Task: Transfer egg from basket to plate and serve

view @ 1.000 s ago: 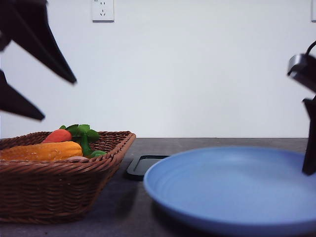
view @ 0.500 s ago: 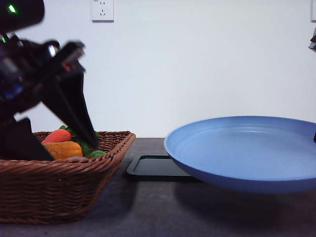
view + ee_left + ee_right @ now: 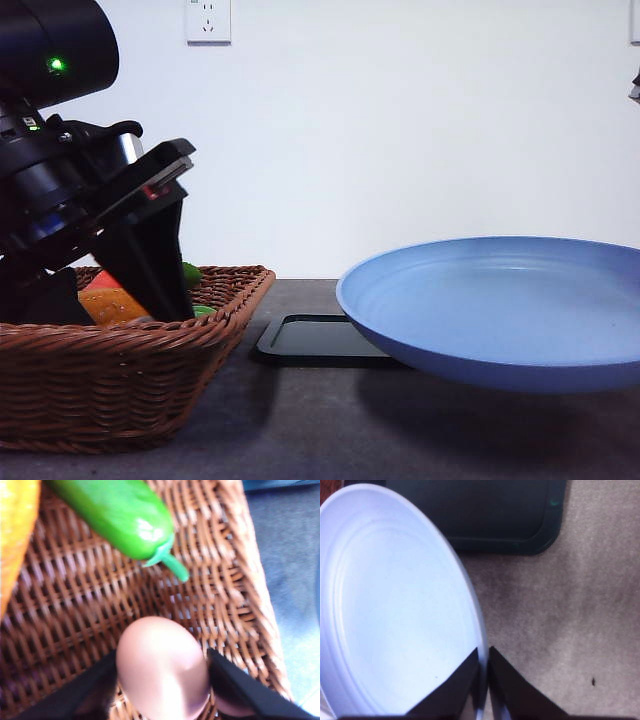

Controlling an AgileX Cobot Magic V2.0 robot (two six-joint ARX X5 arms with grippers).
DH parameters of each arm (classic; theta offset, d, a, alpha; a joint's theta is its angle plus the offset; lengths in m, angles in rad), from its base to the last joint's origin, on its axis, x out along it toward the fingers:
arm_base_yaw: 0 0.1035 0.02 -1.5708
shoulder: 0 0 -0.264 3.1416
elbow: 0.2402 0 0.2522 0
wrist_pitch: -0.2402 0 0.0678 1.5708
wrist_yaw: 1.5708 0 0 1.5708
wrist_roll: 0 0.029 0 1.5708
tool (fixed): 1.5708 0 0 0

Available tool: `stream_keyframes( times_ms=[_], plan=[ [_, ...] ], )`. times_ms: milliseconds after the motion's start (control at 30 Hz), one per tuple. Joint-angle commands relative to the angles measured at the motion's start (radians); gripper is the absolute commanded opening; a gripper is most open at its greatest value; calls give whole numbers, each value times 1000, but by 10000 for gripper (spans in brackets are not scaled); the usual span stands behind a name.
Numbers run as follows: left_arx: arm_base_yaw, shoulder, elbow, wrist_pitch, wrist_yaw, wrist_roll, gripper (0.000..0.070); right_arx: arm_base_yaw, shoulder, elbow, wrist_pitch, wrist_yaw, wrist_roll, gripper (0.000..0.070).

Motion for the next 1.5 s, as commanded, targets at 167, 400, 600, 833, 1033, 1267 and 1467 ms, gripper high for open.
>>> stream_keyframes(
  times_ms=[167,400,600,833,1033,1267,1467],
  plan=[
    [-4,18,32,-62,3,66,183,2,3,7,10,-10,-12,0],
    [4,17,196,-271,4,153,182,2,3,7,-16,-36,-11,0],
    [-24,17,379,-331,65,181,183,3,3,7,-83,-94,-12,0],
    [-166,18,442,-153,103,181,183,5,3,7,-91,-150,-12,0],
    [-334,64,442,-62,-6,265,183,5,3,7,-94,-143,-12,0],
    [-448,179,442,-58,-111,388,184,5,3,7,-99,-144,-12,0],
    [-461,261,442,-58,-113,413,196,5,3,7,-102,-145,-12,0]
  ],
)
